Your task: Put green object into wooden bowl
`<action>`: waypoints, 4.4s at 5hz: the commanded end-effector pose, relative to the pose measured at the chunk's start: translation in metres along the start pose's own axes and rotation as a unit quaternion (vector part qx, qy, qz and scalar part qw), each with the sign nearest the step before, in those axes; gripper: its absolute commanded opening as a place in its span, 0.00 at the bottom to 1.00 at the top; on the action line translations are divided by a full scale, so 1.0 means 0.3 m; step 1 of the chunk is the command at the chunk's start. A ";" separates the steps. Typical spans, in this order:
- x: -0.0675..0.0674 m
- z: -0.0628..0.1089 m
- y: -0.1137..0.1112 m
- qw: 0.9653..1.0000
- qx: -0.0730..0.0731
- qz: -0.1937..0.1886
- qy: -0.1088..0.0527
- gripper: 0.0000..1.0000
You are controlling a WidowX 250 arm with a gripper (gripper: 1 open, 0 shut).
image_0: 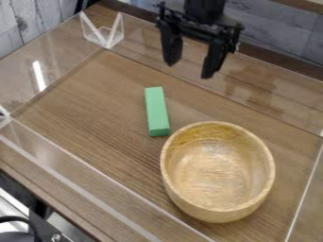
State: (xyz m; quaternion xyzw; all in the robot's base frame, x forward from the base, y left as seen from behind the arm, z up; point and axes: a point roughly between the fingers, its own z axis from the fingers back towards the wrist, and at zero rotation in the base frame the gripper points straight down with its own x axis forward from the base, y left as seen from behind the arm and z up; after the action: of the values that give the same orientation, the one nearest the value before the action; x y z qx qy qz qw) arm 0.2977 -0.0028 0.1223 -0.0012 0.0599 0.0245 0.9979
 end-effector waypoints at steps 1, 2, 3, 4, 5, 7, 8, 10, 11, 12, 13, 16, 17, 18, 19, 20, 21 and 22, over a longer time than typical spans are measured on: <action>0.029 0.027 0.009 0.999 -0.006 0.023 -0.032 1.00; -0.009 0.051 0.036 0.999 -0.008 -0.019 -0.036 1.00; -0.036 0.085 0.051 0.997 -0.006 -0.058 -0.048 1.00; -0.026 0.110 0.052 0.997 -0.007 -0.055 -0.051 1.00; -0.006 0.116 0.056 0.998 -0.005 -0.040 -0.054 1.00; 0.024 0.101 0.025 0.998 0.002 -0.027 -0.049 1.00; 0.030 0.096 -0.008 0.999 0.004 -0.028 -0.042 1.00; -0.001 -0.003 0.088 0.999 0.001 0.035 -0.034 1.00; -0.021 -0.057 0.109 0.998 0.001 0.050 -0.035 1.00; -0.021 -0.089 0.105 0.995 -0.004 0.093 -0.040 1.00; -0.015 -0.116 0.100 0.991 -0.010 0.126 -0.045 0.00; -0.033 -0.143 0.124 0.974 -0.021 0.211 -0.075 0.00; -0.022 -0.157 0.113 0.969 -0.022 0.234 -0.078 1.00; -0.021 -0.157 0.147 0.974 -0.022 0.212 -0.080 1.00; -0.014 -0.158 0.188 0.977 -0.019 0.195 -0.086 0.00; -0.007 -0.167 0.216 0.980 -0.014 0.179 -0.086 1.00; 0.009 -0.177 0.198 0.980 -0.012 0.179 -0.082 0.00; 0.024 -0.188 0.175 0.981 -0.010 0.179 -0.079 1.00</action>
State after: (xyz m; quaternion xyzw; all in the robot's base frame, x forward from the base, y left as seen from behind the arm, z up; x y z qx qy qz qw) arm 0.2852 0.0470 0.0516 0.0010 0.0084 0.2022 0.9793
